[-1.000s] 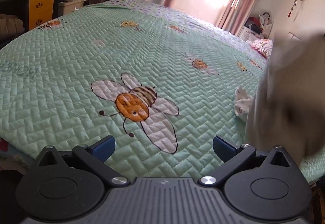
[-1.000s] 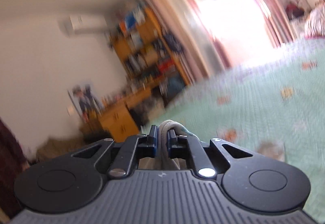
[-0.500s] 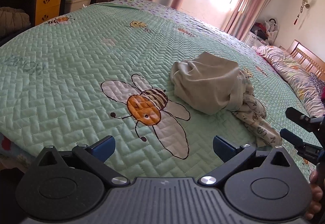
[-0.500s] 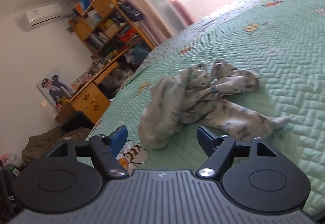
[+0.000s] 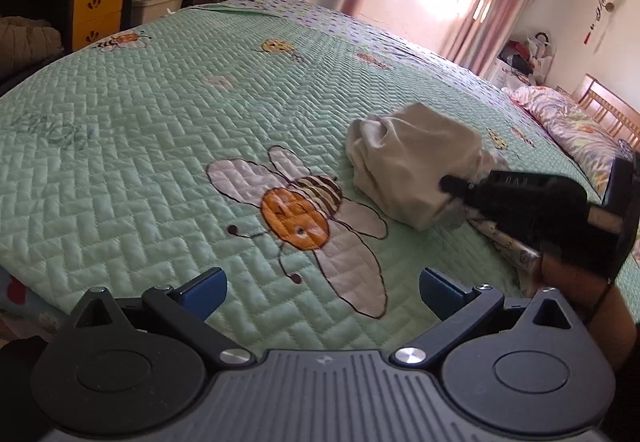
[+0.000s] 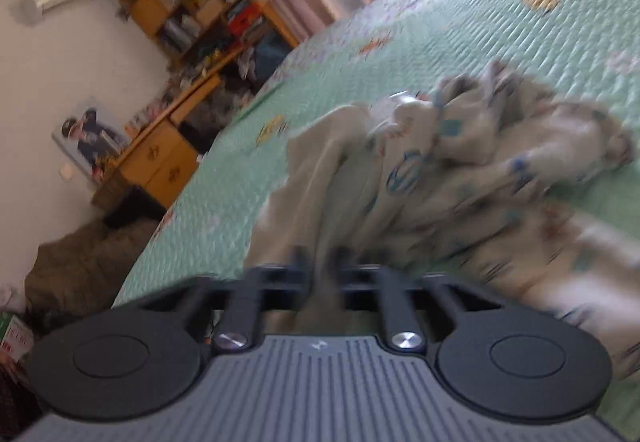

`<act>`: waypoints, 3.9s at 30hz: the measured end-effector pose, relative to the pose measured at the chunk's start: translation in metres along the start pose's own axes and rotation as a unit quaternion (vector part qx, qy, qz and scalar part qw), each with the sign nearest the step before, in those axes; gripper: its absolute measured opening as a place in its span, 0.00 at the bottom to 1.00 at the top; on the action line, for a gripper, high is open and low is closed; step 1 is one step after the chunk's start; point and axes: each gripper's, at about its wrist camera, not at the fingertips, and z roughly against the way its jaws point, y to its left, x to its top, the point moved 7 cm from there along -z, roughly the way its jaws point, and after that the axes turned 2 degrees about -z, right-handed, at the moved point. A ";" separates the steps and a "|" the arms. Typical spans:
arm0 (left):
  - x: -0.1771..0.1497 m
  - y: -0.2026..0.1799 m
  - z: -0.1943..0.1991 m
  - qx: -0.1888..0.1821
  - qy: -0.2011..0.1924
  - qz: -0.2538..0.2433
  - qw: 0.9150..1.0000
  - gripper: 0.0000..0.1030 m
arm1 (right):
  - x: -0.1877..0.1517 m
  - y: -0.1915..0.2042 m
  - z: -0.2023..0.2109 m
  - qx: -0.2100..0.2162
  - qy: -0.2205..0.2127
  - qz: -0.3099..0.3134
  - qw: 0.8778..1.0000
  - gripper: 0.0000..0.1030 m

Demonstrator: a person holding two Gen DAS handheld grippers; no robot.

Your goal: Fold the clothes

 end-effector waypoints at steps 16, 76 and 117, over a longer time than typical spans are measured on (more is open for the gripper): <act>0.015 -0.032 -0.007 -0.035 -0.017 -0.039 0.998 0.99 | -0.018 0.006 0.117 0.016 -0.090 0.038 0.995 0.67; 0.012 -0.020 0.036 -0.123 -0.055 -0.015 0.991 0.75 | 0.079 -0.003 0.233 0.071 -0.180 -0.107 0.975 0.41; -0.006 -0.011 0.046 -0.135 -0.049 -0.012 0.990 0.80 | -0.008 0.030 0.142 0.005 -0.003 -0.004 1.000 0.84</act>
